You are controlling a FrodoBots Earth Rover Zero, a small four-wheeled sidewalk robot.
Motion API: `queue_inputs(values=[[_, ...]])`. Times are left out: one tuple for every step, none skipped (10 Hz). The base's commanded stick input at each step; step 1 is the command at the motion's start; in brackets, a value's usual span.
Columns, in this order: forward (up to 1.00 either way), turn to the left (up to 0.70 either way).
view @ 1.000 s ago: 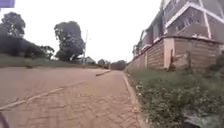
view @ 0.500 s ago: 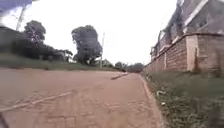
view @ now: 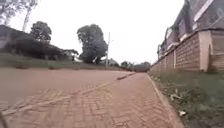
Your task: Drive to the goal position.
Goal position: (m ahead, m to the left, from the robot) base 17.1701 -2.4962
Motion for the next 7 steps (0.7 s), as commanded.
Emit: queue_inputs(values=[[0.7,0.0],[0.7,0.0],[0.7,0.0],[0.7,0.0],[0.7,0.0],[0.7,0.0],[0.7,0.0]])
